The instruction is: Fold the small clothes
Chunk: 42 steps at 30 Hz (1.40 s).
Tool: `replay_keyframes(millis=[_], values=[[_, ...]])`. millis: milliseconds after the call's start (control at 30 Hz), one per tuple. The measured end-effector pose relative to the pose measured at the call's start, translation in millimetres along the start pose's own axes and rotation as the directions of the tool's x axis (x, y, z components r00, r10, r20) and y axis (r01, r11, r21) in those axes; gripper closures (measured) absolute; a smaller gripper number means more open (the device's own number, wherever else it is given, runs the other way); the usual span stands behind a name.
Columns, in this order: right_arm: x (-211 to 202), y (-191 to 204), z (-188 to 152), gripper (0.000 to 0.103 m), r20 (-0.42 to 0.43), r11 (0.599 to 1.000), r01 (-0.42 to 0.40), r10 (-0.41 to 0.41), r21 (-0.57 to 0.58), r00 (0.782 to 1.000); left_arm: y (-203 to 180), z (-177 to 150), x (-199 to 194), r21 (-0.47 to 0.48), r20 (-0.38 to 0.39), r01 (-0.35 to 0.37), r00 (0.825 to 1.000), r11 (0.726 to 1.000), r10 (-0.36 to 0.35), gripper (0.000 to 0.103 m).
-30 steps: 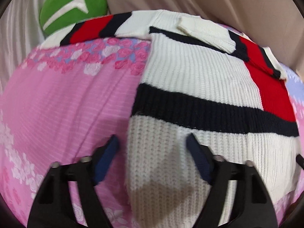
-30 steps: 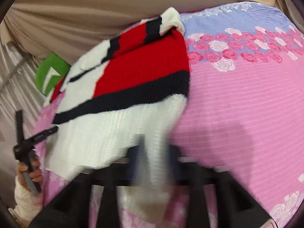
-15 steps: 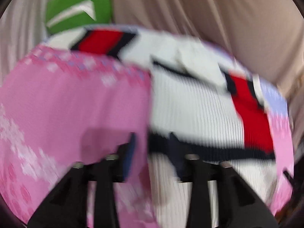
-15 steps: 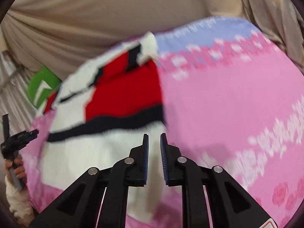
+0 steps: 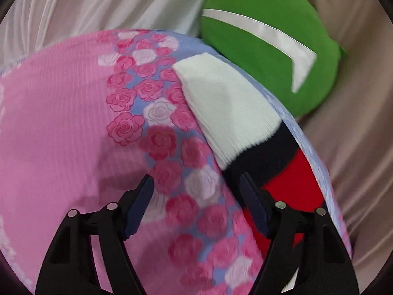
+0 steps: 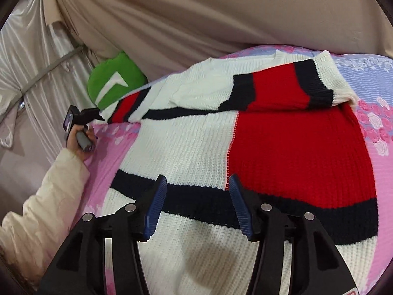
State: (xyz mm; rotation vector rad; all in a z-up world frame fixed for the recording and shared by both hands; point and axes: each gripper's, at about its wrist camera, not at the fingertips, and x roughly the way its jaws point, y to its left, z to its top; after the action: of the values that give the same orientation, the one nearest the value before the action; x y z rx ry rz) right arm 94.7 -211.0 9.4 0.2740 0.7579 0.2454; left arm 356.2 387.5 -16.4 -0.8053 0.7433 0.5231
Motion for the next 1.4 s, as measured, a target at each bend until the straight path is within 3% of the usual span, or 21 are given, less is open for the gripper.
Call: replay_keyframes(millis=[67,133,167,233,300,367,433,500,567,633,700,733,800,867,900,1000,1067,1133,1200,1300,1400], values=[[6,0,-2,0.048,-0.016,1.000,0.001,-0.001,0.002,1.000,-7,4,4,0.018,0.033,0.000,0.999,1.000,0.000,0.046],[10,-3,-3,0.047,-0.025,1.000,0.001,-0.001,0.016,1.000,-18,4,11,0.045,0.002,0.055,0.998,0.997,-0.056,0.070],[11,-5,-3,0.047,-0.026,1.000,0.004,-0.003,0.023,1.000,-23,4,16,0.055,-0.019,0.079,0.997,0.995,-0.078,0.074],[14,-8,-4,0.046,-0.028,0.999,0.005,-0.004,0.033,1.000,-37,0,25,0.090,-0.047,0.078,0.996,0.993,-0.074,0.093],[13,-11,-5,0.046,-0.025,0.999,0.005,-0.004,0.045,1.000,-56,-9,15,0.155,0.006,0.029,1.000,0.987,-0.030,0.099],[10,-14,-5,0.046,-0.015,0.998,0.005,-0.004,0.055,1.000,-78,-20,-9,0.227,0.066,0.019,0.997,0.974,-0.035,0.100],[5,-18,-6,0.046,-0.005,0.998,0.003,-0.003,0.062,1.000,-106,-36,-46,0.317,0.142,0.034,0.986,0.948,-0.082,0.101],[1,-22,-6,0.046,0.004,0.998,0.002,-0.002,0.070,1.000,-141,-67,-92,0.423,0.195,0.075,0.966,0.903,-0.172,0.101],[-1,-26,-6,0.046,0.010,0.997,-0.001,0.000,0.077,1.000,-186,-119,-138,0.565,0.187,0.140,0.938,0.813,-0.291,0.101],[-5,-31,-7,0.046,0.017,0.997,0.006,-0.007,0.082,1.000,-226,-191,-173,0.714,0.122,0.186,0.916,0.675,-0.381,0.100],[-8,-38,-7,0.042,0.020,0.996,0.020,-0.022,0.089,1.000,-253,-262,-183,0.822,0.039,0.194,0.919,0.535,-0.392,0.099],[-11,-44,-8,0.041,0.020,0.995,0.036,-0.038,0.094,0.999,-262,-307,-183,0.871,-0.019,0.201,0.926,0.449,-0.378,0.097],[-18,-55,-10,0.041,0.020,0.992,0.084,-0.086,0.095,0.996,-261,-377,-176,0.917,-0.135,0.243,0.935,0.317,-0.327,0.095],[-27,-66,-9,0.041,0.023,0.987,0.142,-0.144,0.079,0.989,-247,-405,-171,0.922,-0.178,0.266,0.936,0.281,-0.304,0.091],[-31,-71,-7,0.040,0.025,0.984,0.165,-0.167,0.067,0.986,-236,-408,-171,0.915,-0.194,0.282,0.934,0.287,-0.299,0.082],[-36,-79,10,0.037,0.039,0.982,0.188,-0.188,0.014,0.981,-211,-397,-181,0.888,-0.195,0.298,0.934,0.350,-0.300,0.054],[-29,-76,26,0.035,0.046,0.983,0.183,-0.181,-0.034,0.982,-195,-373,-185,0.867,-0.130,0.255,0.945,0.427,-0.300,0.052],[-12,-62,43,0.034,0.056,0.975,0.182,-0.176,-0.126,0.983,-177,-339,-185,0.818,-0.068,0.220,0.954,0.531,-0.291,0.050],[9,-45,54,0.033,0.041,0.964,0.156,-0.151,-0.216,0.988,-163,-303,-176,0.765,-0.058,0.211,0.964,0.608,-0.261,0.049],[51,-10,67,0.033,0.000,0.930,0.101,-0.108,-0.352,0.994,-152,-277,-155,0.730,-0.036,0.158,0.981,0.665,-0.192,0.049],[92,14,70,0.033,-0.052,0.894,0.081,-0.115,-0.440,0.992,-150,-266,-133,0.697,-0.087,0.173,0.984,0.696,-0.158,0.049]])
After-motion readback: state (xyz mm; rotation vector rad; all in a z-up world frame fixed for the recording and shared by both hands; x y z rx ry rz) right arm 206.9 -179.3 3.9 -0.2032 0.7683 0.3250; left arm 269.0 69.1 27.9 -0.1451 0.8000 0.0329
